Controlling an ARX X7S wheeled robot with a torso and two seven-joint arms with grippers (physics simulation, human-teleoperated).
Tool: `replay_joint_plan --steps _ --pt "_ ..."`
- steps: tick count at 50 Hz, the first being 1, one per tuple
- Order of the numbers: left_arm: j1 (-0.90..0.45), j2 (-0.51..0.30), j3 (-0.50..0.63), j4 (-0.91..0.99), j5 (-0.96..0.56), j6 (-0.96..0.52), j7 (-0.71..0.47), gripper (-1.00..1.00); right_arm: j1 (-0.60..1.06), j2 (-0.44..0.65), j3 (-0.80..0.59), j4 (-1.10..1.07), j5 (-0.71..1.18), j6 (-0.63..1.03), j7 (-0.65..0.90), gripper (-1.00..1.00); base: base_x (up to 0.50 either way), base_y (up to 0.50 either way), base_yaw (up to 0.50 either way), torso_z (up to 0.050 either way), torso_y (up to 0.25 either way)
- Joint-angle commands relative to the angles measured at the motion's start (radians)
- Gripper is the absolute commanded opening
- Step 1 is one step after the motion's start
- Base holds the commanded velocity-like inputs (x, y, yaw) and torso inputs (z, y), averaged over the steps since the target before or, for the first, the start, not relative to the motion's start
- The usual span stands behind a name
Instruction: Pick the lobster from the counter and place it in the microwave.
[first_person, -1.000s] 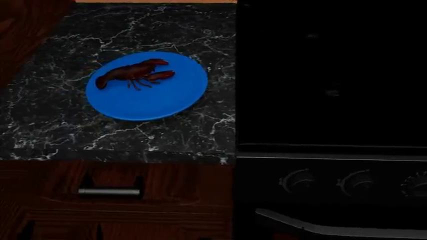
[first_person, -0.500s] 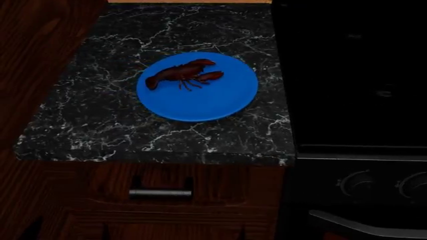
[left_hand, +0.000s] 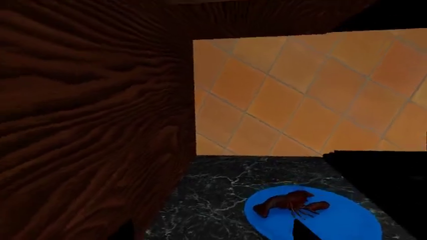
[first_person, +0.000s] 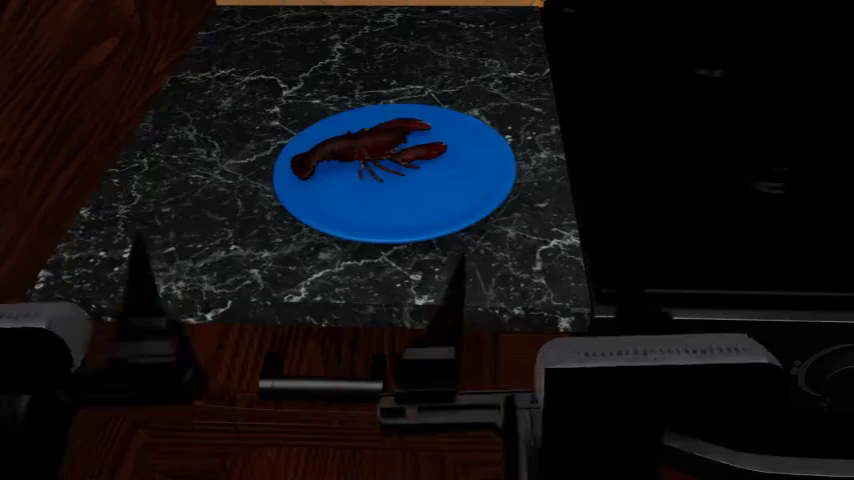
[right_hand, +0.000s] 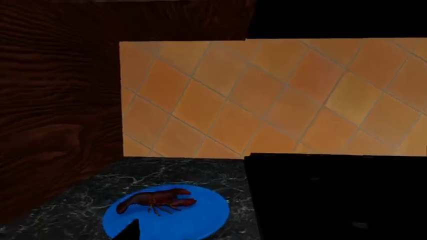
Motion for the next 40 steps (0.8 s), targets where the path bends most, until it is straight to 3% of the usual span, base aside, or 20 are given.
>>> replay_joint_plan --steps 1,3,6,11,15,22,28,40 --pt "-0.392 0.011 -0.272 0.151 -0.821 -0.517 -0.509 1.00 0.259 0.002 0.099 -0.305 0.301 0.430 0.150 1.00 0.00 0.00 0.00 0.000 0.000" --pt "-0.438 -0.004 -0.305 0.114 -1.022 -0.537 -0.660 1.00 0.329 0.082 0.117 -0.305 0.559 0.419 0.352 1.00 0.00 0.00 0.00 0.000 0.000" --pt "-0.502 -0.053 -0.307 0.054 -1.308 -0.508 -0.917 1.00 0.383 0.161 0.091 -0.304 0.734 0.381 0.513 1.00 0.00 0.00 0.00 0.000 0.000" --pt "-0.536 -0.111 -0.272 0.032 -1.453 -0.440 -1.061 1.00 0.451 0.278 0.011 -0.304 0.914 0.268 0.698 1.00 0.00 0.00 0.00 0.000 0.000" --pt "-0.539 -0.142 -0.253 0.042 -1.462 -0.370 -1.066 1.00 0.472 0.337 -0.039 -0.303 0.933 0.149 0.743 1.00 0.00 0.00 0.00 0.000 0.000" --pt "-0.533 -0.212 -0.172 0.069 -1.433 -0.245 -1.069 1.00 0.486 0.359 -0.098 -0.303 0.927 0.092 0.758 1.00 0.10 0.00 0.00 0.000 0.000" --pt "-0.519 -0.224 -0.152 0.077 -1.417 -0.207 -1.061 1.00 0.540 0.384 -0.141 -0.302 0.961 0.062 0.795 1.00 0.26 0.00 0.00 0.000 0.000" --pt "-0.626 -0.223 -0.048 0.023 -1.383 -0.110 -1.054 1.00 0.709 0.362 -0.210 -0.280 1.049 0.031 0.872 1.00 0.30 0.00 0.00 0.000 0.000"
